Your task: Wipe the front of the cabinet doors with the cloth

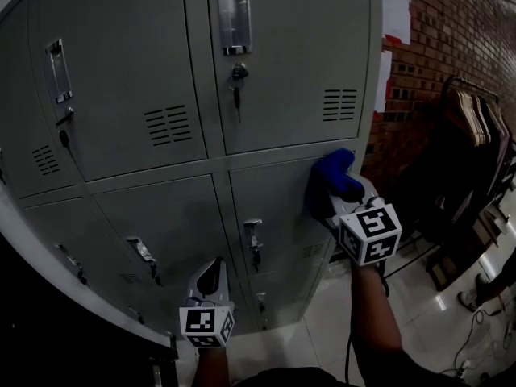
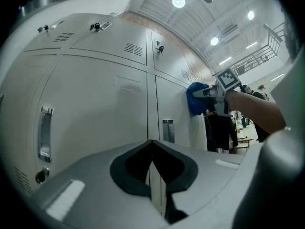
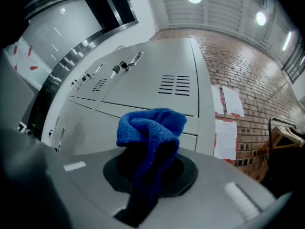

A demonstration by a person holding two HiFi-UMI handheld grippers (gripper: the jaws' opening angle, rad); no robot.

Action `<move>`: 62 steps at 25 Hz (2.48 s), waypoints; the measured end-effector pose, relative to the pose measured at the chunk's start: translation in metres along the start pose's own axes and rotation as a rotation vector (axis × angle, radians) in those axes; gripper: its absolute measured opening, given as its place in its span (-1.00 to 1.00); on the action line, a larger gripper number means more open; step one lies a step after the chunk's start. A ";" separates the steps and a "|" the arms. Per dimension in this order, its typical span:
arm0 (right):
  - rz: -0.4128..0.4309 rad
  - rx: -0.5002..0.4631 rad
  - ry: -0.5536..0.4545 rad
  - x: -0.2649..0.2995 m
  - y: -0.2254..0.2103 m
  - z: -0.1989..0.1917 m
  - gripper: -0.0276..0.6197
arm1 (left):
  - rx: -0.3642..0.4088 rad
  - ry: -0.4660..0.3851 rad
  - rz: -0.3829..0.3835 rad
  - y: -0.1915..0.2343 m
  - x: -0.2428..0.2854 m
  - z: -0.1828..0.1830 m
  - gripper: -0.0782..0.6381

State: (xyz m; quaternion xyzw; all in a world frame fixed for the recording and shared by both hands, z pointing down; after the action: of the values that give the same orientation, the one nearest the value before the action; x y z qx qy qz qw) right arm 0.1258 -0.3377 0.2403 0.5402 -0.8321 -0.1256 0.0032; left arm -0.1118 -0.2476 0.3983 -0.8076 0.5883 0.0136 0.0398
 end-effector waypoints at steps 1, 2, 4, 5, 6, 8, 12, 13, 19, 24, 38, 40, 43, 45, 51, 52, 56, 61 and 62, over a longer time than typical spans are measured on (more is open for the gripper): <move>-0.008 -0.005 0.003 -0.001 -0.004 0.000 -0.75 | 0.000 0.000 -0.004 -0.002 0.001 0.000 -0.74; -0.017 -0.009 0.005 -0.003 -0.008 -0.001 -0.75 | 0.000 0.001 -0.008 -0.004 0.001 0.000 -0.74; -0.043 -0.010 0.005 -0.005 -0.019 -0.001 -0.75 | 0.000 0.005 -0.014 -0.006 0.001 -0.002 -0.74; -0.058 -0.008 0.004 -0.007 -0.025 -0.002 -0.75 | 0.001 0.007 -0.015 -0.007 0.001 -0.003 -0.74; -0.072 -0.007 0.005 -0.008 -0.031 -0.002 -0.75 | 0.001 0.008 -0.015 -0.008 0.000 -0.003 -0.74; -0.090 -0.010 0.009 -0.010 -0.040 -0.003 -0.75 | -0.001 0.011 -0.013 -0.008 0.000 -0.004 -0.74; -0.118 -0.023 0.012 -0.013 -0.051 -0.003 -0.75 | -0.003 0.013 -0.008 -0.007 -0.001 -0.005 -0.74; -0.124 -0.027 0.012 -0.013 -0.053 -0.003 -0.75 | -0.003 0.014 -0.008 -0.007 -0.002 -0.005 -0.74; -0.140 -0.058 -0.008 -0.018 -0.048 0.002 -0.75 | -0.003 0.016 -0.001 -0.005 -0.006 -0.004 -0.74; -0.086 -0.032 -0.075 -0.026 -0.013 0.012 -0.74 | -0.005 0.016 0.021 0.002 -0.013 -0.005 -0.74; 0.254 0.010 -0.011 0.020 0.167 -0.018 -0.74 | -0.008 0.023 0.064 0.021 -0.041 -0.008 -0.74; 0.252 0.000 0.013 0.027 0.173 -0.024 -0.74 | -0.010 0.023 0.074 0.026 -0.045 -0.008 -0.74; 0.243 0.005 0.016 0.031 0.175 -0.028 -0.74 | -0.010 0.028 0.089 0.032 -0.051 -0.010 -0.74; 0.238 -0.002 0.011 0.031 0.174 -0.027 -0.74 | -0.012 0.030 0.090 0.033 -0.051 -0.011 -0.74; 0.221 -0.007 0.024 0.029 0.163 -0.032 -0.74 | -0.014 0.030 0.084 0.033 -0.048 -0.012 -0.74; 0.214 -0.006 0.028 0.028 0.159 -0.034 -0.74 | -0.015 0.030 0.083 0.033 -0.047 -0.012 -0.74; 0.176 0.001 0.041 0.022 0.139 -0.040 -0.74 | -0.014 0.031 0.069 0.027 -0.043 -0.012 -0.74; 0.103 0.012 0.061 0.013 0.106 -0.052 -0.74 | -0.008 0.026 0.058 0.021 -0.039 -0.009 -0.74; 0.091 0.010 0.065 0.011 0.100 -0.053 -0.74 | -0.007 0.025 0.058 0.021 -0.039 -0.008 -0.74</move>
State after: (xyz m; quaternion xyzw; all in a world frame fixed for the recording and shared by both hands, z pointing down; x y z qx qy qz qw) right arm 0.0391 -0.3203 0.3116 0.5055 -0.8559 -0.1036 0.0334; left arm -0.1441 -0.2174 0.4080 -0.7905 0.6117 0.0066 0.0291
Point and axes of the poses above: the fingertips, and each gripper's own axes: x forward along the fingers, y to its left, z out of its top, the point moved 1 cm from there along -x, backward along the fingers, and after that the axes turned 2 degrees about x, right-handed, at the moved point
